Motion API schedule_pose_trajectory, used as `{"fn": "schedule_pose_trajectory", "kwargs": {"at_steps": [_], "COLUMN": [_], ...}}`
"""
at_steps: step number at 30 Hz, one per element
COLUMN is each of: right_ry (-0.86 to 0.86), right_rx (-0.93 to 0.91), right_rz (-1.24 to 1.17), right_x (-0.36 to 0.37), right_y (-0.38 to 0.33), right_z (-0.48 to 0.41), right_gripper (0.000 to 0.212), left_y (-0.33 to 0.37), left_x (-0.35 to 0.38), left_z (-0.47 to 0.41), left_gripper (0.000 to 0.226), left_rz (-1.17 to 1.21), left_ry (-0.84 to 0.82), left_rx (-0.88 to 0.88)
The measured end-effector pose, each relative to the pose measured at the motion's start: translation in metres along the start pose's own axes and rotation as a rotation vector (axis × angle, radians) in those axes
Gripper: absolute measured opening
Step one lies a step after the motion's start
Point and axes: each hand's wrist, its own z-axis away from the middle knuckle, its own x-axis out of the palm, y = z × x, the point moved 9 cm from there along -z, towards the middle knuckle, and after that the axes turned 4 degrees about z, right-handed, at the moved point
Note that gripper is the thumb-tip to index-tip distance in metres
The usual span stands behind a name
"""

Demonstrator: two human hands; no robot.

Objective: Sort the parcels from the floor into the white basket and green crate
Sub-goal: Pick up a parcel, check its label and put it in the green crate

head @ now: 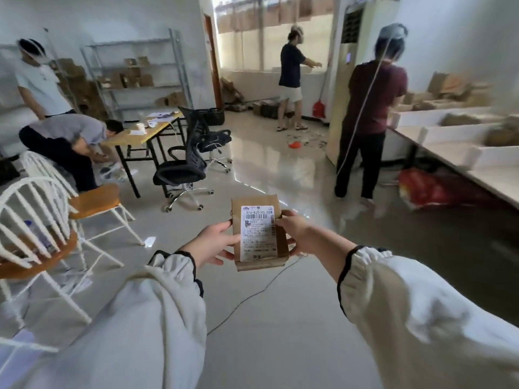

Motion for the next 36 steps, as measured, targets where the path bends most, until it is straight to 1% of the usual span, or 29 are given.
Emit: {"fn": "schedule_pose_trajectory", "kwargs": {"at_steps": [3,10,11,13,14,15,19,22,25,28,32,36], "right_ry": [0.142,0.517,0.566,0.669,0.723,0.775,0.940,1.018,1.099,1.186,1.312,1.407], "right_rx": [0.023,0.105,0.116,0.128,0.130,0.130,0.126,0.148,0.170,0.182,0.215,0.251], "right_rz": [-0.067,-0.323,-0.363,-0.449,-0.474,-0.477,-0.453,-0.483,-0.524,-0.588,-0.668,-0.714], "right_x": [-0.065,-0.208,-0.226,-0.260,-0.276,-0.291,-0.343,-0.374,-0.398,-0.419,-0.437,-0.451], "right_y": [0.028,0.121,0.136,0.166,0.180,0.192,0.242,0.284,0.325,0.367,0.422,0.478], "right_z": [0.031,0.148,0.169,0.213,0.236,0.259,0.356,0.428,0.501,0.572,0.657,0.732], "right_gripper": [0.023,0.043,0.044,0.043,0.041,0.037,0.020,0.025,0.033,0.034,0.045,0.042], "left_y": [0.034,0.112,0.122,0.141,0.150,0.157,0.184,0.197,0.205,0.208,0.208,0.200], "left_x": [0.061,0.233,0.260,0.313,0.340,0.367,0.470,0.542,0.612,0.678,0.752,0.824], "left_z": [-0.007,0.021,0.030,0.052,0.065,0.078,0.138,0.190,0.246,0.305,0.379,0.446], "left_gripper": [0.060,0.059,0.053,0.033,0.027,0.027,0.057,0.066,0.068,0.067,0.066,0.065], "left_rz": [-0.027,-0.121,-0.123,-0.135,-0.140,-0.146,-0.216,-0.268,-0.298,-0.326,-0.376,-0.418], "left_ry": [-0.122,-0.445,-0.490,-0.578,-0.626,-0.674,-0.814,-0.900,-0.985,-1.058,-1.146,-1.241], "left_rx": [0.082,0.259,0.285,0.342,0.363,0.380,0.463,0.506,0.529,0.550,0.579,0.585]}}
